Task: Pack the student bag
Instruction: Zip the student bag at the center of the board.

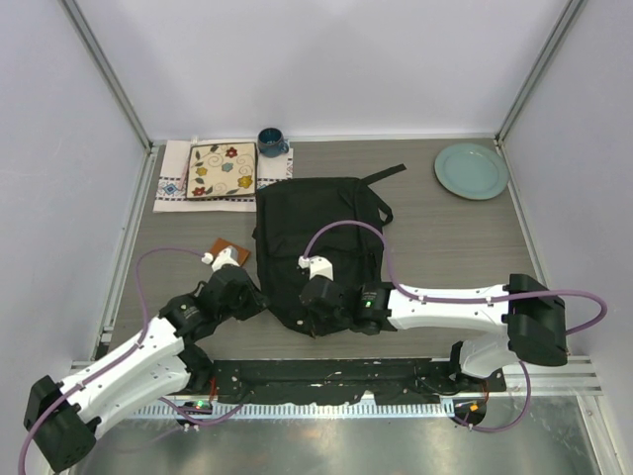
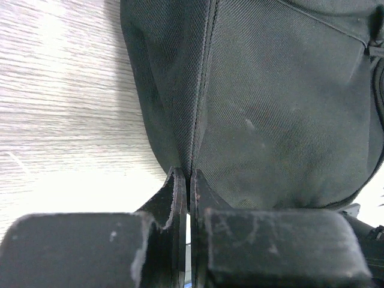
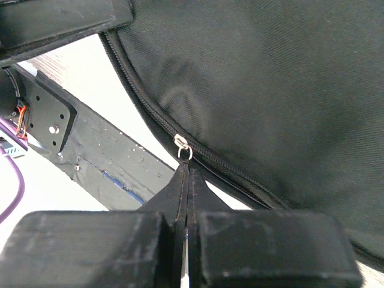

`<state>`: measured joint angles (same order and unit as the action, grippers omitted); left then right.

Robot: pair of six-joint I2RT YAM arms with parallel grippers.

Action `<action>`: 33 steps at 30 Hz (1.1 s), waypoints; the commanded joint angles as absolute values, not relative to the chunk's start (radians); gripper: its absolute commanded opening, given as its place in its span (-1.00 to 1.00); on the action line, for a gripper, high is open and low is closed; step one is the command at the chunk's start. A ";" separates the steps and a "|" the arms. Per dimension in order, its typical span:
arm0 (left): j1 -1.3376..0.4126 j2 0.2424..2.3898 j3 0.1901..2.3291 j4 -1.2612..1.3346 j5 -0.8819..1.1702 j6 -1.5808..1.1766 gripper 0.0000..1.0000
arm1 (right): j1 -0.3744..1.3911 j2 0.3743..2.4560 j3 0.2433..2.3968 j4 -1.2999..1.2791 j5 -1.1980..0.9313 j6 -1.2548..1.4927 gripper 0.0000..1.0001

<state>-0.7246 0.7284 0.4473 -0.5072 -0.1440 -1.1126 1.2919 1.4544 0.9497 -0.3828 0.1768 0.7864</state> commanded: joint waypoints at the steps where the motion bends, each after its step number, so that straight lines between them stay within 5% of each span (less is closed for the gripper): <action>1: -0.712 0.713 0.503 -0.629 -0.274 -1.008 -1.00 | 1.282 1.407 0.959 -0.475 0.225 0.756 -1.00; 16: -0.617 0.699 0.571 -0.742 -0.282 -0.905 -0.99 | 1.230 1.338 0.917 -0.554 0.250 0.706 -1.00; 18: -0.617 0.693 0.574 -0.747 -0.269 -0.928 -0.68 | 1.227 1.328 0.911 -0.545 0.223 0.707 -1.00; 19: -0.617 0.686 0.574 -0.749 -0.259 -0.943 -0.24 | 1.226 1.325 0.908 -0.538 0.213 0.709 -1.00; 22: -0.618 0.637 0.552 -0.714 -0.180 -1.020 0.42 | 1.227 1.321 0.893 -0.500 0.180 0.712 -1.00; 25: -0.618 0.574 0.505 -0.692 -0.109 -1.113 0.66 | 1.227 1.322 0.885 -0.473 0.170 0.718 -1.00; 33: -0.656 0.420 0.403 -0.722 -0.049 -1.316 0.76 | 1.226 1.325 0.877 -0.457 0.169 0.721 -1.00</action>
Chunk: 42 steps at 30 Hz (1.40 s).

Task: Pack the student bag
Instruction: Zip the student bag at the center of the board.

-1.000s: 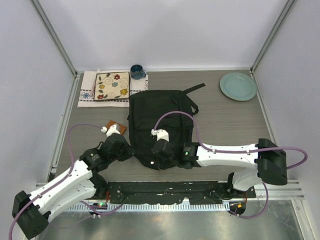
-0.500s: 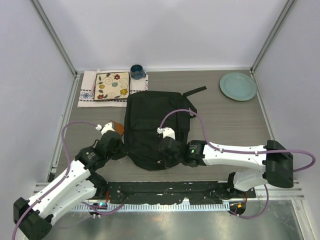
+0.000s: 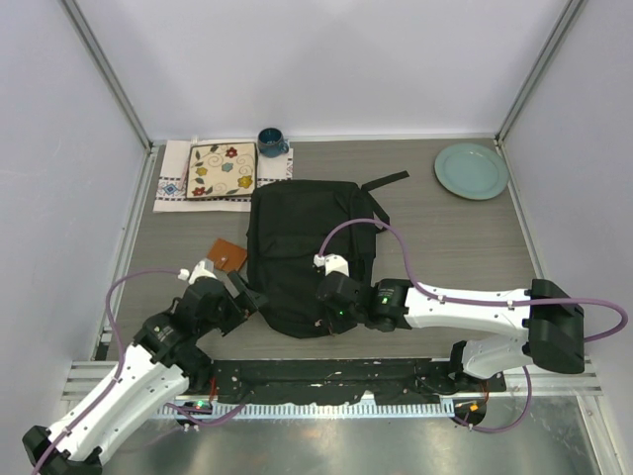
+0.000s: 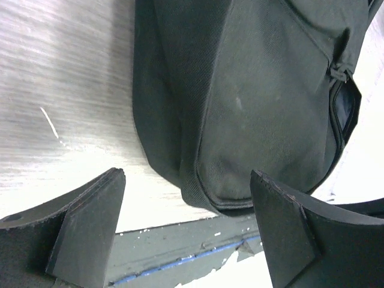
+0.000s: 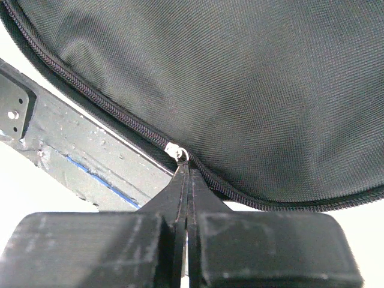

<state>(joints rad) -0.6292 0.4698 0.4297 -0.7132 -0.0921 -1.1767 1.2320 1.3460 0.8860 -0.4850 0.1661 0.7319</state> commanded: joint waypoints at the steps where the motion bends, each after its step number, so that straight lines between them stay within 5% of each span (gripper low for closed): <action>1: -0.681 0.393 0.402 -0.738 -0.063 -1.336 0.78 | 1.227 1.327 0.876 -0.454 0.169 0.721 -1.00; 17: -1.061 0.621 0.385 -0.474 -0.330 -1.684 0.75 | 1.227 1.351 0.890 -0.439 0.164 0.718 -1.00; 20: -1.118 0.704 0.385 -0.417 -0.373 -1.713 0.56 | 1.227 1.353 0.890 -0.433 0.160 0.719 -1.00; 24: -1.124 0.749 0.365 -0.341 -0.377 -1.707 -0.64 | 1.227 1.348 0.887 -0.437 0.155 0.719 -1.00; 26: -1.124 0.739 0.353 -0.360 -0.406 -1.706 -0.95 | 1.227 1.347 0.881 -0.437 0.159 0.719 -1.00; 42: -1.120 0.475 0.391 -0.845 -0.629 -1.660 -1.00 | 1.128 1.302 0.910 -0.581 0.248 0.650 -1.00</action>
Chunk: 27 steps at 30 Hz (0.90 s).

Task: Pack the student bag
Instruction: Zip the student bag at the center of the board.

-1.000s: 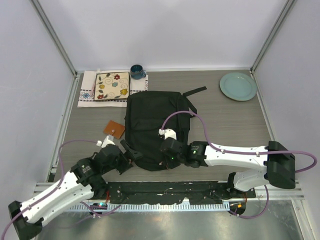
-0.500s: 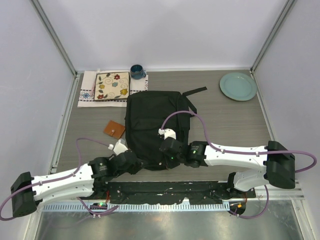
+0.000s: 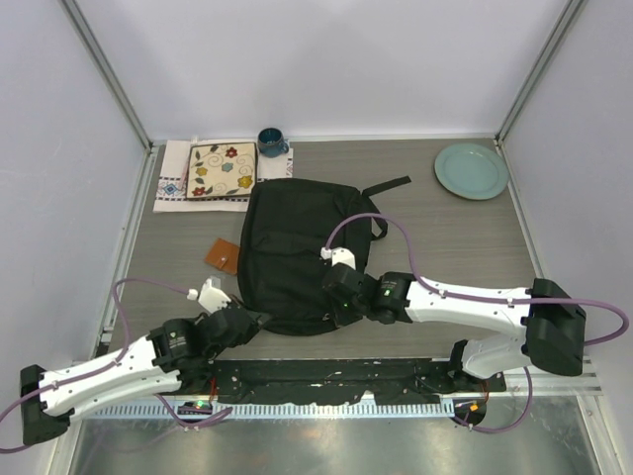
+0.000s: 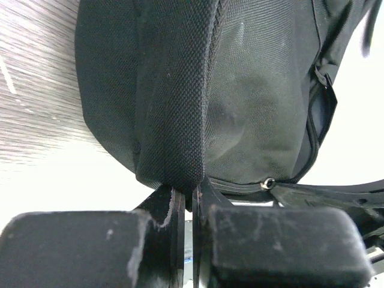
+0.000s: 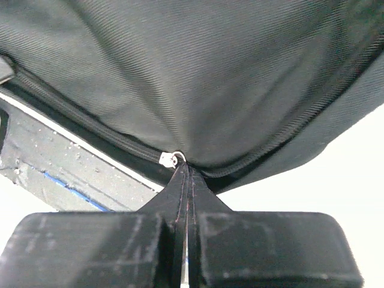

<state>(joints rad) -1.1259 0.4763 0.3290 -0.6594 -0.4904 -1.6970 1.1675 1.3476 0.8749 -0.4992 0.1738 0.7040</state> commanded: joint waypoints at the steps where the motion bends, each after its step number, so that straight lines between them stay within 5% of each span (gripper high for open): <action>1: -1.118 0.488 0.402 -0.859 -0.632 -1.652 -1.00 | 1.120 1.296 0.913 -0.587 0.250 0.644 -1.00; 10: -1.108 0.563 0.522 -0.971 -0.692 -1.572 -0.98 | 1.028 1.284 0.936 -0.630 0.259 0.588 -1.00; 12: -1.108 0.554 0.519 -0.959 -0.681 -1.562 -0.67 | 1.026 1.282 0.934 -0.615 0.236 0.589 -1.00; 13: -1.108 0.554 0.514 -0.930 -0.658 -1.552 -0.27 | 1.028 1.279 0.930 -0.606 0.209 0.592 -1.00; 15: -1.108 0.549 0.499 -0.890 -0.632 -1.528 0.02 | 1.028 1.267 0.908 -0.572 0.175 0.600 -1.00; 16: -1.106 0.549 0.494 -0.849 -0.596 -1.523 0.31 | 1.028 1.263 0.899 -0.559 0.158 0.609 -1.00; 19: -1.106 0.561 0.488 -0.764 -0.520 -1.509 0.58 | 1.028 1.240 0.861 -0.511 0.095 0.629 -1.00; 27: -1.144 0.653 0.453 -0.482 -0.344 -1.650 0.77 | 1.032 1.213 0.795 -0.468 0.058 0.661 -1.00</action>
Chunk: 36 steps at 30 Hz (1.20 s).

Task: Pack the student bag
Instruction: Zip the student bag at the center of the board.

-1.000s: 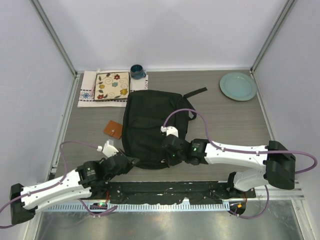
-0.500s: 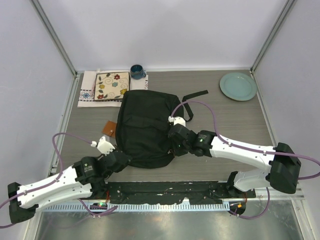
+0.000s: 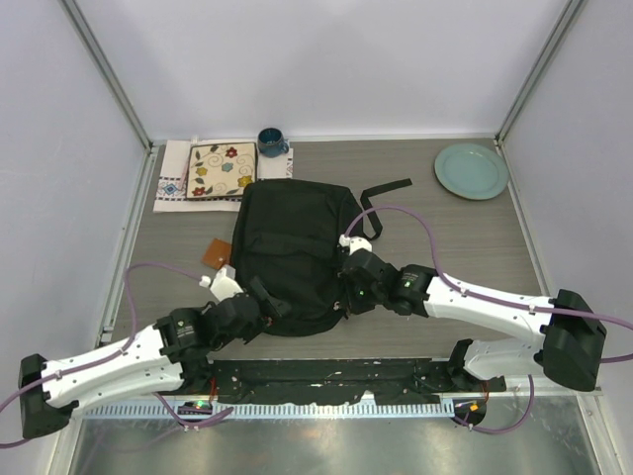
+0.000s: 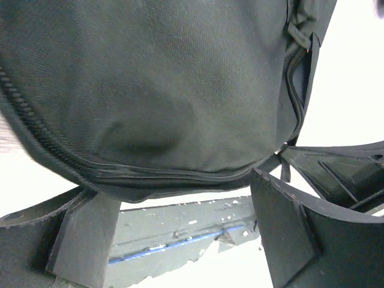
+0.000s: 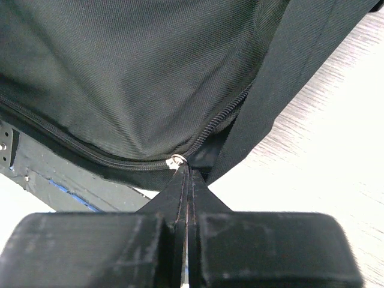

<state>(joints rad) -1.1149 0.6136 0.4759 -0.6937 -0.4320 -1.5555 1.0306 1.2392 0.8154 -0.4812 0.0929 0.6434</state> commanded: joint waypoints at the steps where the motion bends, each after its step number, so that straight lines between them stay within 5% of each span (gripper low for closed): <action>1: -1.169 0.666 0.454 -0.459 -0.347 -1.669 0.79 | 1.032 1.212 0.795 -0.468 0.060 0.661 -1.00; 11: -1.318 0.837 0.465 -0.321 -0.492 -1.887 0.78 | 1.035 1.201 0.799 -0.466 0.066 0.660 -1.00; 17: -1.330 0.969 0.456 -0.181 -0.566 -1.934 0.56 | 1.035 1.193 0.801 -0.476 0.066 0.652 -1.00; 22: -1.330 1.038 0.446 -0.124 -0.592 -1.940 0.15 | 1.035 1.189 0.810 -0.485 0.072 0.646 -1.00; 32: -1.330 1.032 0.351 -0.110 -0.560 -1.959 -1.00 | 1.035 1.201 0.825 -0.497 0.084 0.640 -1.00; 36: -1.330 0.994 0.353 -0.191 -0.561 -1.913 -1.00 | 1.032 1.203 0.841 -0.521 0.118 0.629 -1.00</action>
